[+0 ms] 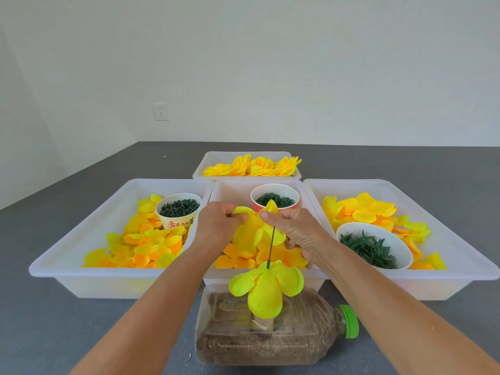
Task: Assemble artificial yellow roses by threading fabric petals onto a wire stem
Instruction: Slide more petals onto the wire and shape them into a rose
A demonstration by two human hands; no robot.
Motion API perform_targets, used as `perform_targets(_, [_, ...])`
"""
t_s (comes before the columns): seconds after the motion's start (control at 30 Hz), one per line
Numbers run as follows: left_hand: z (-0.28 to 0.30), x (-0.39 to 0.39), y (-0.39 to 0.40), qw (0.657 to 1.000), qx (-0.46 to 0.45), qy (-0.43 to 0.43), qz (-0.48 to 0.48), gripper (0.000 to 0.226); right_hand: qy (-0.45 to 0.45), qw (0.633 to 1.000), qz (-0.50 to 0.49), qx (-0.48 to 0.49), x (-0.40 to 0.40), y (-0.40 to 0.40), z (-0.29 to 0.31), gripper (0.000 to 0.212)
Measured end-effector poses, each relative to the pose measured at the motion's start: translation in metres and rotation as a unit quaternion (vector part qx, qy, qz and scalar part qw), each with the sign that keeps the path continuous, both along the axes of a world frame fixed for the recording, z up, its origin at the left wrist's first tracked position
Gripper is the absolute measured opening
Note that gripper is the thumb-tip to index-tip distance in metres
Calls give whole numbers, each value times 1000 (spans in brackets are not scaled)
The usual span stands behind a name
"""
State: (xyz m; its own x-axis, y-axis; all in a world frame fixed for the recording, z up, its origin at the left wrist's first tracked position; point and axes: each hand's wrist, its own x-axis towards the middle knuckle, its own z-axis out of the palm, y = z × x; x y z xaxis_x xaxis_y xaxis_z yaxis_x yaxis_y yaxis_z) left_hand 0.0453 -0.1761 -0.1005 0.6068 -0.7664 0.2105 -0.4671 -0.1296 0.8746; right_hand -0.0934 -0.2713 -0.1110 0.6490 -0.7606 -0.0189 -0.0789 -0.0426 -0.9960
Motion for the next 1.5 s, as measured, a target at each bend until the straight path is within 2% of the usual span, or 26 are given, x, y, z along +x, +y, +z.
perform_targets(0.1, [-1,7,-2,997,-16,-6,71,14,16,999,31,-30,-1,4,-2,11])
perform_targets(0.17, [-4,12,-2,994,-19,-9,108,14,43,997,32,-59,-1,4,-5,17])
perform_targets(0.27, [-4,17,-1,989,-29,9,145,17,75,991,16,-106,0,1,-8,45])
perform_targets(0.4, [1,19,2,982,-58,12,178,24,152,979,3,-137,-2,-2,-11,41])
perform_targets(0.47, [3,16,5,985,-75,39,150,26,211,959,20,-187,-2,0,-9,28])
perform_targets(0.57, [6,6,9,983,-109,111,98,15,264,936,25,-234,0,2,-7,54])
perform_targets(0.73, [12,-1,10,973,-126,185,49,11,281,923,-4,-264,-1,4,-2,48])
perform_targets(0.9, [19,-7,14,960,-148,239,19,8,324,891,-62,-311,-3,8,1,60])
perform_targets(0.97, [20,-9,16,958,-156,239,14,8,303,889,-92,-331,-4,10,3,59])
perform_targets(1.1, [24,-11,19,961,-161,226,9,6,264,891,-130,-345,-8,11,10,73])
perform_targets(1.23, [26,-10,21,964,-165,210,8,10,294,856,-149,-398,-11,10,21,62])
perform_targets(1.27, [26,-10,22,964,-165,207,7,10,273,866,-148,-392,-12,11,23,54])
perform_targets(1.3, [26,-10,22,965,-166,203,5,11,219,897,-141,-358,-12,12,26,43])
perform_targets(1.37, [27,-12,23,965,-169,202,1,13,80,964,-119,-226,-13,17,33,17])
perform_targets(1.43, [28,-14,24,964,-175,201,-4,13,-13,991,-86,-99,-12,22,40,9])
perform_targets(1.5, [30,-16,24,965,-174,196,-13,13,-66,996,-51,-35,-11,24,46,17])
